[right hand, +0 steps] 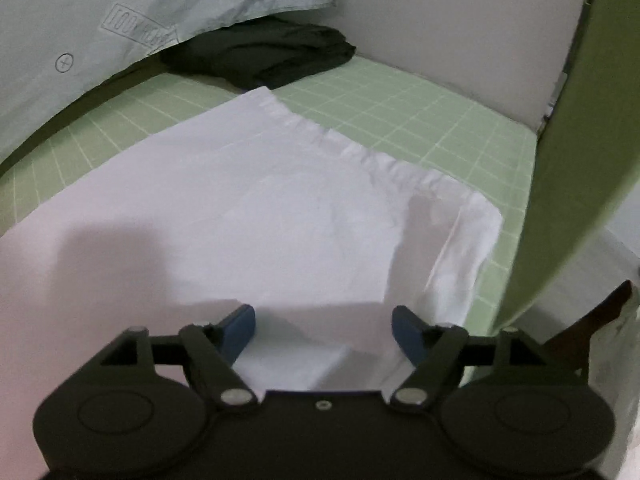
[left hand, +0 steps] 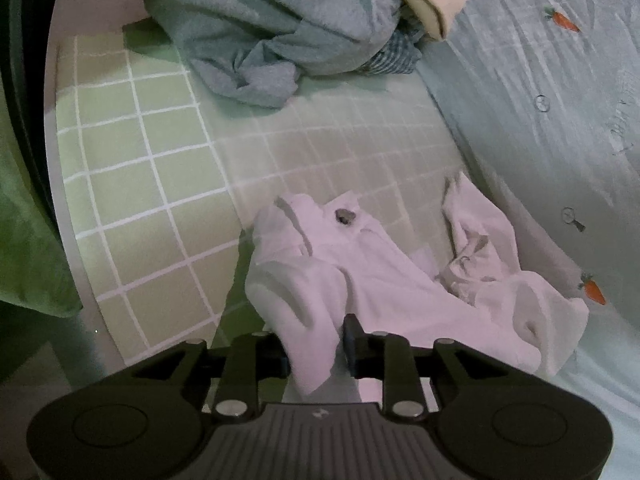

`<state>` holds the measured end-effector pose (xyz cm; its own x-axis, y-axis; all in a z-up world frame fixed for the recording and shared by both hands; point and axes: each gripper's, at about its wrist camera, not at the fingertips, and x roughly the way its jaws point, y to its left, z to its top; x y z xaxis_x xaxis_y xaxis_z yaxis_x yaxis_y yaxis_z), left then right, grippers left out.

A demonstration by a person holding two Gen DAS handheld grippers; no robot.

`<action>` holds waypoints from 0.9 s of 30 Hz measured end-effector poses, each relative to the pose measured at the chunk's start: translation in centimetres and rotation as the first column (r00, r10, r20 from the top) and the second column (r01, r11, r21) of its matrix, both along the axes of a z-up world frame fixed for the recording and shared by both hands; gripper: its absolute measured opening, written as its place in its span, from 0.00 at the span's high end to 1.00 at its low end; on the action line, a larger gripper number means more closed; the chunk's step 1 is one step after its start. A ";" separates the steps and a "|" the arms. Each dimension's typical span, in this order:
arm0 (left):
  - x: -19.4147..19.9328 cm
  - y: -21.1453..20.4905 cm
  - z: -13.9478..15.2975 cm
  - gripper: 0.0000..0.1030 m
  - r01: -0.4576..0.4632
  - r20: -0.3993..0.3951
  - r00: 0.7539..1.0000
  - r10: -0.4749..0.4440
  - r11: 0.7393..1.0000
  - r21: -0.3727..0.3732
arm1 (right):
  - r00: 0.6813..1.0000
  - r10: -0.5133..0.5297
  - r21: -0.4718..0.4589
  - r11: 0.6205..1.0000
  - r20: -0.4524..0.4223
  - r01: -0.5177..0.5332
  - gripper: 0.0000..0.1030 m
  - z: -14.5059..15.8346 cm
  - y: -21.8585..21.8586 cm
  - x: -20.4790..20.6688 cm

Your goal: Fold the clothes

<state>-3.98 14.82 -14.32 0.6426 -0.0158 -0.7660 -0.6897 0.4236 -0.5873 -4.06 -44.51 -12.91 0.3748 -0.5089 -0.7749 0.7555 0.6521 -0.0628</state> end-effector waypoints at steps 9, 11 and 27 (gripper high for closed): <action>-0.3 1.6 5.1 0.57 0.022 -0.026 1.000 -0.016 0.960 0.278 | 0.999 0.011 -0.039 0.999 -0.035 -0.012 0.20 -0.1 1.7 0.8; 0.1 1.9 5.8 0.56 0.032 -0.023 0.999 -0.026 0.947 0.321 | 0.999 0.010 -0.040 0.999 -0.039 -0.012 0.19 -0.1 1.7 1.1; 16.6 -5.7 3.5 0.52 0.398 0.002 0.909 -0.417 0.868 0.296 | 0.997 0.076 -0.031 0.997 -0.009 -0.076 0.18 2.1 1.7 4.1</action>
